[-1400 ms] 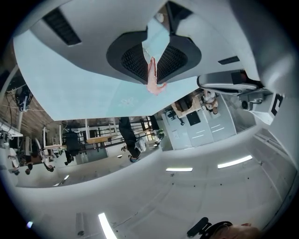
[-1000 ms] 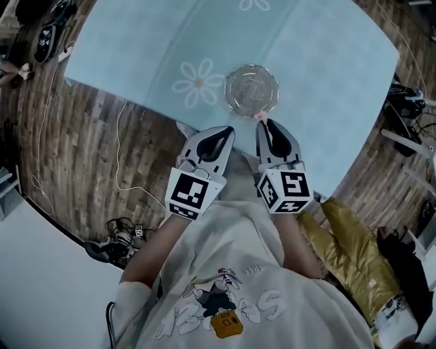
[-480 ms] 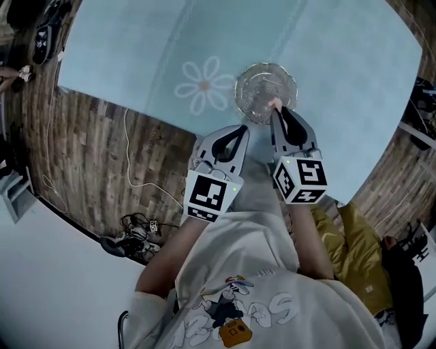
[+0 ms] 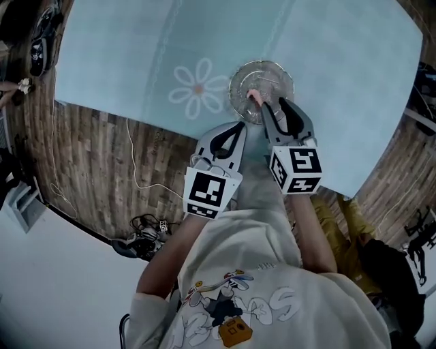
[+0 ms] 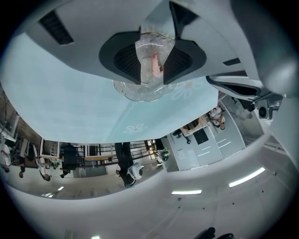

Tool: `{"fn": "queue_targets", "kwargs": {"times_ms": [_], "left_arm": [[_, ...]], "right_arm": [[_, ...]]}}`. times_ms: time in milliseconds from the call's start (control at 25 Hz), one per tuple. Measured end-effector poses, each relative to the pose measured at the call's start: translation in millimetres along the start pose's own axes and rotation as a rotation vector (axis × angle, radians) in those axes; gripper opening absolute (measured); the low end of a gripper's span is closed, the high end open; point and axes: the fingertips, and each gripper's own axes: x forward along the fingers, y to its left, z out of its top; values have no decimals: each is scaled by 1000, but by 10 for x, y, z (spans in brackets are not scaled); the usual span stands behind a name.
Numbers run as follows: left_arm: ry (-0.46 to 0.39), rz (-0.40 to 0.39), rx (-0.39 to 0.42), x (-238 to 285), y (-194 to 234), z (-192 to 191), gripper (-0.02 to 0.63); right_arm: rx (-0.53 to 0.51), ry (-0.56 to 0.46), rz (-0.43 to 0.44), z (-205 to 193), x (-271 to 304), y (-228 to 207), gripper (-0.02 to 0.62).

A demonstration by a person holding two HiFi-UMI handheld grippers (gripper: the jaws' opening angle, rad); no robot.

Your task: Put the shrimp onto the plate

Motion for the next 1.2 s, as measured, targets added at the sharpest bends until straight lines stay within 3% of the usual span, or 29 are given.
{"fn": "queue_targets", "kwargs": {"times_ms": [240, 400, 1200], "left_arm": [[1, -21, 27, -134, -78, 90, 0], [-11, -35, 45, -224, -149, 186, 0], [-106, -78, 156, -1308, -840, 722, 0]], "right_arm": [[-12, -24, 15, 67, -259, 128, 147], [9, -33, -3, 106, -443, 160, 44], [-60, -219, 65, 683, -1655, 884, 31]]}}
